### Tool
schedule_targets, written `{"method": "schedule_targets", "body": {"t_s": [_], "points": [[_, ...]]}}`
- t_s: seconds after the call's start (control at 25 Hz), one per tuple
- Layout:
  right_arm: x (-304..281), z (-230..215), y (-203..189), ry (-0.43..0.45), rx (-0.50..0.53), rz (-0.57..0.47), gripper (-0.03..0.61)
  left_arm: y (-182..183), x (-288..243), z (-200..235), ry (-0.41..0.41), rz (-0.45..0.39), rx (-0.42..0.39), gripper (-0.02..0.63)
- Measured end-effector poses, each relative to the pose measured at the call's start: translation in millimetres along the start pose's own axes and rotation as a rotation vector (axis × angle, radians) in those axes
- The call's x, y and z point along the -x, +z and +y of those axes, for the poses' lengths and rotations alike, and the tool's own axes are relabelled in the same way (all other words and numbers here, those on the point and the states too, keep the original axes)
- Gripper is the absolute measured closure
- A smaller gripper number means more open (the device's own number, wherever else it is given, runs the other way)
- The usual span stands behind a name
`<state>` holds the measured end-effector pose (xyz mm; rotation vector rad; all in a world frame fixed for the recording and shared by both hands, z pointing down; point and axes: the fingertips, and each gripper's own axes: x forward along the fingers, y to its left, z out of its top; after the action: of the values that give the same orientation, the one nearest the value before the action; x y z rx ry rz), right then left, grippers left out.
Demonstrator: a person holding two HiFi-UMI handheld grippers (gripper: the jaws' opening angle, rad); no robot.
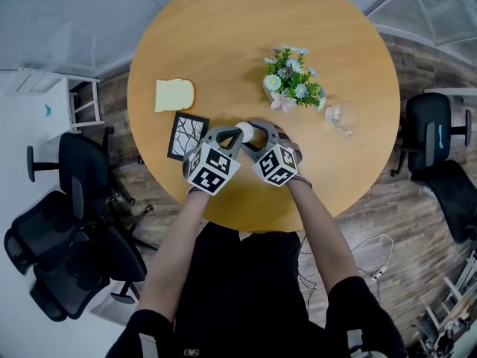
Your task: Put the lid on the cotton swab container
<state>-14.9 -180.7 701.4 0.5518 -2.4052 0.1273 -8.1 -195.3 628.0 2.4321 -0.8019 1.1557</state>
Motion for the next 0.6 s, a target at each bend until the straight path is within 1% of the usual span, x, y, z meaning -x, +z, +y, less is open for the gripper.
{"method": "schedule_targets", "body": {"t_s": [0.08,0.24,0.32,0.44,0.6], "points": [[0,2,-1,-0.003,0.029,0.0,0.341,-1,2,-1,0.014,-0.017,0.014,0.607],[-2,3,-2,0.0,0.038,0.005,0.339,0,5,-4,0.027,-0.034,-0.004,0.607],[-2,4,-2,0.007,0.027,0.002,0.336,2,8,-4,0.034,-0.046,-0.007,0.607],[0,2,0,0.001,-0.013,-0.01,0.31,6,14,-4,0.045,-0.071,-0.005,0.607],[4,-1,0,-0.012,-0.058,-0.004,0.296,9,27,0,0.074,-0.119,0.009,0.607]]}}
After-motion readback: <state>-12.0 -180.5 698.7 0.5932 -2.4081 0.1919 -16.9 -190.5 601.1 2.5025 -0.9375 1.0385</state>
